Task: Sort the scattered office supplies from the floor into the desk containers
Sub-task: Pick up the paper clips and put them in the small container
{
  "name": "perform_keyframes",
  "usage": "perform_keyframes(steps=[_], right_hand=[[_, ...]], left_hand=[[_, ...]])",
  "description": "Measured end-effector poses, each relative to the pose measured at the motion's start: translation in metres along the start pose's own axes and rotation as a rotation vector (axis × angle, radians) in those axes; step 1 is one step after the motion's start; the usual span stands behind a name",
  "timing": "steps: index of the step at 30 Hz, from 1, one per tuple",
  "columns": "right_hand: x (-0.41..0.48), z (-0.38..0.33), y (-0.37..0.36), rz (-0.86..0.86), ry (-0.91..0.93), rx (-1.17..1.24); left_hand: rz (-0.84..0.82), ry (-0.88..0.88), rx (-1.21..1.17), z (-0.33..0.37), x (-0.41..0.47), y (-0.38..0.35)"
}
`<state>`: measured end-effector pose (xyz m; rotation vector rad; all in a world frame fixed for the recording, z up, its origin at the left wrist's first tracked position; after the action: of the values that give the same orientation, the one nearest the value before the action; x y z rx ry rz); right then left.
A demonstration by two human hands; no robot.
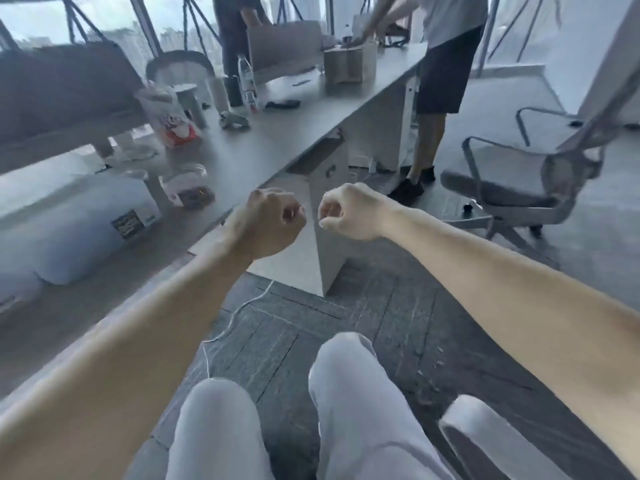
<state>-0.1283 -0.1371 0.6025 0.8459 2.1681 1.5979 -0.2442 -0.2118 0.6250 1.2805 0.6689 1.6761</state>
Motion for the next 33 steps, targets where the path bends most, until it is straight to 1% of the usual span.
perform_keyframes(steps=[2,5,10,14,16,21,25,28,33], right_hand=[[-0.058,0.017,-0.020,-0.041,-0.073,-0.049],[-0.137,0.040,-0.045,-0.102,-0.172,-0.103],[-0.247,0.079,-0.068,-0.139,-0.378,-0.113],[-0.309,0.110,-0.093,-0.151,-0.534,-0.055],[-0.332,0.129,-0.111,-0.137,-0.602,-0.024],[-0.376,0.183,-0.173,-0.084,-0.750,0.090],[-0.387,0.232,-0.240,-0.104,-0.812,0.177],[-0.387,0.271,-0.297,-0.171,-0.846,0.230],[-0.372,0.343,-0.394,-0.315,-0.897,0.291]], left_hand=[[-0.008,0.002,-0.055,0.037,-0.024,-0.029],[-0.079,0.069,-0.164,0.073,-0.062,-0.083],[-0.257,0.156,-0.366,0.127,-0.139,-0.174],[-0.488,0.174,-0.398,0.146,-0.186,-0.239],[-0.568,0.181,-0.404,0.148,-0.201,-0.266],[-0.758,0.199,-0.393,0.154,-0.246,-0.343],[-0.853,0.265,-0.373,0.147,-0.274,-0.412],[-0.890,0.332,-0.359,0.129,-0.281,-0.464],[-0.996,0.504,-0.354,0.077,-0.285,-0.557]])
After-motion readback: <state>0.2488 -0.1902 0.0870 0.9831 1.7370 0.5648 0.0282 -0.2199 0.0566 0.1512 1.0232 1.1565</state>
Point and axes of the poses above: each hand's wrist, its own x-axis towards the middle knuckle, its own y-axis out of the back of the hand, z = x × y, the point moved 8 cm from there along x, towards the middle knuckle, and after that the axes turned 7 degrees about -x, right-handed, at the moved point
